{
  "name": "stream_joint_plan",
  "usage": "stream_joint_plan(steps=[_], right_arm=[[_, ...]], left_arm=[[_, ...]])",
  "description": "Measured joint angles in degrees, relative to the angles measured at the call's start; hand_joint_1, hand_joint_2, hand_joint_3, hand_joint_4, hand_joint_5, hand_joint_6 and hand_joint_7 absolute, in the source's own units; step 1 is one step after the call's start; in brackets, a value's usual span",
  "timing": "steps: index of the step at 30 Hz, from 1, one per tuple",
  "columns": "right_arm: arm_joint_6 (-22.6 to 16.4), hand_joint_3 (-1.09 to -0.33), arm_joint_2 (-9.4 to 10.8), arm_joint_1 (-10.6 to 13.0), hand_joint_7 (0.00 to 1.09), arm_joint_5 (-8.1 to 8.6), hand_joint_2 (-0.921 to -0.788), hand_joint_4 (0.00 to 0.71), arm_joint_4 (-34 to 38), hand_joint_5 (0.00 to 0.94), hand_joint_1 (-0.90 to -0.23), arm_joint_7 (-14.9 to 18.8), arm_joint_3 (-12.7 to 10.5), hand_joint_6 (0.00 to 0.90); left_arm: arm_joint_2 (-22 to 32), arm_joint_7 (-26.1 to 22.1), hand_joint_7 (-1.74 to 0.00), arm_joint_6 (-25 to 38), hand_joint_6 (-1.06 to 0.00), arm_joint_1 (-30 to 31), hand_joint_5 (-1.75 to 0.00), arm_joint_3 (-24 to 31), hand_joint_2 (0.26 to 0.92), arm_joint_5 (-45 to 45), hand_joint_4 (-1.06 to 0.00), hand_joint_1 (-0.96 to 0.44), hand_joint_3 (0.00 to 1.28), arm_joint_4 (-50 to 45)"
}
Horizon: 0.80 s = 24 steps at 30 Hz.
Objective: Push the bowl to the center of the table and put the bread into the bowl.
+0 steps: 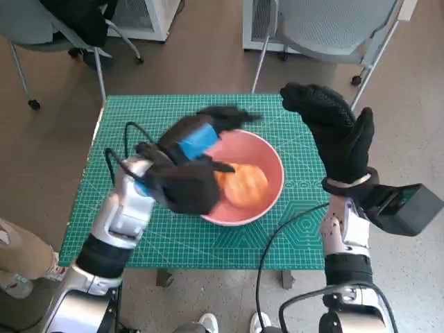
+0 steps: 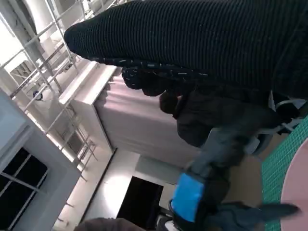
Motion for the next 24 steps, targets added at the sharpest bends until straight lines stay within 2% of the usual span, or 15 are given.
stream_joint_plan(steps=[5,9,14,18,24], right_arm=[[-0.01,-0.869,-0.02,-0.02,0.25,0.06,-0.921,0.064,-0.15,0.003,-0.674,0.02,-0.08,-0.001],[-0.05,-0.868,0.01,-0.06,0.25,0.05,-0.921,0.065,-0.51,0.003,-0.676,0.04,-0.02,-0.001],[-0.33,-0.865,0.20,-0.34,0.26,0.07,-0.921,0.066,-1.13,0.003,-0.676,0.21,0.20,-0.001],[-0.86,-0.863,0.32,-0.57,0.26,0.05,-0.921,0.064,-1.50,0.002,-0.676,0.49,0.51,-0.001],[-2.00,-0.866,0.48,-0.82,0.26,0.03,-0.921,0.058,-2.08,0.000,-0.669,0.58,1.03,-0.001]], left_arm=[[-2.52,-1.09,-0.01,-8.41,-0.14,0.83,0.00,6.34,0.915,-11.43,0.00,-0.55,0.07,7.23],[-5.08,-4.23,0.00,-10.07,-0.12,1.31,0.00,10.87,0.920,-20.84,0.00,-0.56,0.13,9.31],[-8.60,-7.85,0.00,-10.19,-0.11,3.19,0.00,15.86,0.921,-32.36,0.00,-0.58,0.19,7.30],[-9.85,-8.67,-0.01,-10.21,-0.12,4.98,0.00,17.68,0.921,-36.06,0.00,-0.60,0.21,4.63],[-9.93,-9.13,-0.02,-11.40,-0.14,7.31,0.00,18.61,0.921,-36.94,0.00,-0.60,0.23,1.06]])
